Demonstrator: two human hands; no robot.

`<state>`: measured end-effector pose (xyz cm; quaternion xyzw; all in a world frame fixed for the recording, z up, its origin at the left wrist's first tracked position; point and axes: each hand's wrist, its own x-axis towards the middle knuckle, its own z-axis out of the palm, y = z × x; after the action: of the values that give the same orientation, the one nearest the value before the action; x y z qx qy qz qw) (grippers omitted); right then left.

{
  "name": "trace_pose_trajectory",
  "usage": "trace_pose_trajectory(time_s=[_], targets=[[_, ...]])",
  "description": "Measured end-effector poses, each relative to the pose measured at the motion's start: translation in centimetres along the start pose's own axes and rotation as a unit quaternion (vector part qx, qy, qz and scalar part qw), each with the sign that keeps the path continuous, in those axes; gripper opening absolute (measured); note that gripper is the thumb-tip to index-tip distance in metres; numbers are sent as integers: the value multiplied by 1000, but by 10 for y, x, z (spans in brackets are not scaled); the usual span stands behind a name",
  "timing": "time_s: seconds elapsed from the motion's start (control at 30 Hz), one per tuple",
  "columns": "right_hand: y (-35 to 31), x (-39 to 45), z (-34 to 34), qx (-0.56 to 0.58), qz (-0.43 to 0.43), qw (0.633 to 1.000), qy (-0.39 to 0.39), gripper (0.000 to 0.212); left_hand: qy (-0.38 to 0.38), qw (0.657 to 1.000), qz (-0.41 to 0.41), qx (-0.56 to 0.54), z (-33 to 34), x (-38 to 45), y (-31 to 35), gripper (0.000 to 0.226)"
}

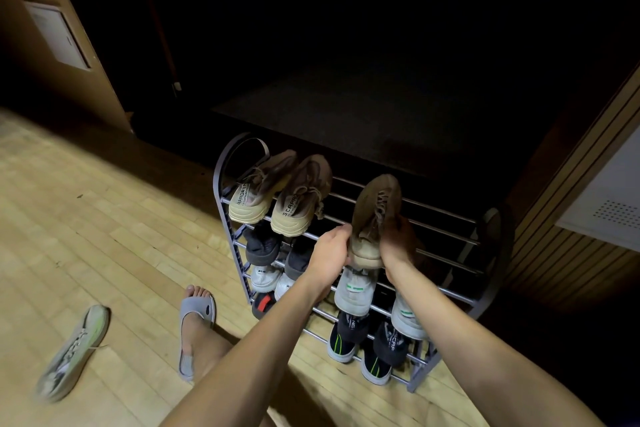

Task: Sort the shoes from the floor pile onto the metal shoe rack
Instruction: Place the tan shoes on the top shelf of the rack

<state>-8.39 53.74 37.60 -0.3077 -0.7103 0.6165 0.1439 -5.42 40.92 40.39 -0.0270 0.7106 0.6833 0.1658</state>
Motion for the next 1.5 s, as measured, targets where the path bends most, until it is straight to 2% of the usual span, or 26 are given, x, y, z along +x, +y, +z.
trace_pose_trajectory(time_s=[0.2, 0.37, 0.47, 0.53, 0.6, 0.7, 0.8, 1.0, 1.13, 1.27, 1.5], targets=[[0, -3, -4, -3, 7, 1000, 4, 45, 2, 1000, 20, 10, 8, -1, 7, 30], [-5, -6, -12, -9, 9, 1000, 4, 35, 8, 1000, 26, 5, -5, -6, 9, 34], [-20, -7, -19, -45, -24, 999, 17, 38, 30, 999, 35, -7, -17, -12, 15, 27], [-32, -10, -22, -22, -39, 999, 29, 27, 51, 998, 41, -20, -29, -16, 19, 26], [-45, -15, -23, -3, -65, 997, 28, 32, 76, 996, 39, -33, -44, -21, 22, 27], [-61, -27, -20, -2, -105, 994, -9, 32, 121, 989, 47, -71, -70, -31, 26, 32], [-68, -40, -7, 2, -135, 989, -68, 28, 165, 979, 68, -95, -97, -46, 34, 22], [-106, -92, 27, 48, -151, 976, -148, 24, 225, 963, 114, -93, -162, -80, 40, 22], [-119, -124, 64, 18, -189, 963, -193, 22, 272, 948, 140, -86, -209, -112, 43, 21], [-129, -166, 98, 3, -207, 947, -245, 29, 315, 934, 143, -91, -264, -143, 34, 20], [-122, -232, 168, -8, -217, 918, -332, 29, 383, 909, 136, -88, -351, -201, 6, 19]])
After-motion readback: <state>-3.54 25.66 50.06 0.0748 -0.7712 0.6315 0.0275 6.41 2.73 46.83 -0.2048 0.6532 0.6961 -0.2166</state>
